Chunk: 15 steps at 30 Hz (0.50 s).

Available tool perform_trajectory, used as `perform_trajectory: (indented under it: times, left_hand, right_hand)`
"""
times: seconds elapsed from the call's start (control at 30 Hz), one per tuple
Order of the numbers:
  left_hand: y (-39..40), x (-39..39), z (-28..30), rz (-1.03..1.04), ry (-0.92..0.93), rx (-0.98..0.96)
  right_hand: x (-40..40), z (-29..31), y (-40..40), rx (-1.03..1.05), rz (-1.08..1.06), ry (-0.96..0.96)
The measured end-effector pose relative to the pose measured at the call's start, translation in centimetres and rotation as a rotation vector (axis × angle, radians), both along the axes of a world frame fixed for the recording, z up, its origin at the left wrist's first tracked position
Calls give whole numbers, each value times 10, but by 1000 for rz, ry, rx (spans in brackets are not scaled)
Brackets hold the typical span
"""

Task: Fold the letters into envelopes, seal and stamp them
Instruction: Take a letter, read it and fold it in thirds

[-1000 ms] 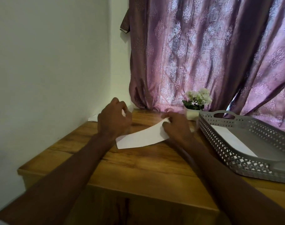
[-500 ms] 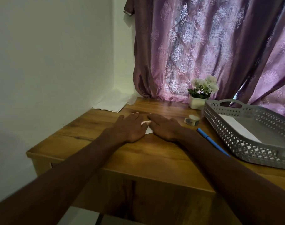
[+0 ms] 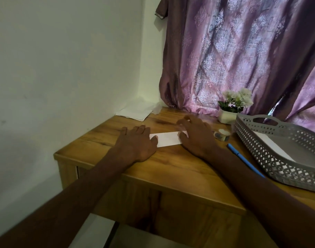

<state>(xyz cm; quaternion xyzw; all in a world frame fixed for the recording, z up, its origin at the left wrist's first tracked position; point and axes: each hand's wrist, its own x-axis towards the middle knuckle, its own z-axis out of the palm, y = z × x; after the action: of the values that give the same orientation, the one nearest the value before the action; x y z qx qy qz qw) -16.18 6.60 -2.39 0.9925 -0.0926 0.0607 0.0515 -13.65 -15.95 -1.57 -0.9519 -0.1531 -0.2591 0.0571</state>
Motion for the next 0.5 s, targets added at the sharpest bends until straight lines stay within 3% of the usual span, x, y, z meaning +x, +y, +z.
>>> perform_trajectory:
  times: [0.13,0.27,0.5]
  left_hand:
    - [-2,-4,1,26,-75,-9]
    - [-5,-14,4,29,-199,1]
    - [0,-15,7,6,-260,-76]
  right_hand:
    - [-12,4,22,-7,60,29]
    - [-10,11,23,-83,-81,108]
    - [-5,9,2,44,-196,331]
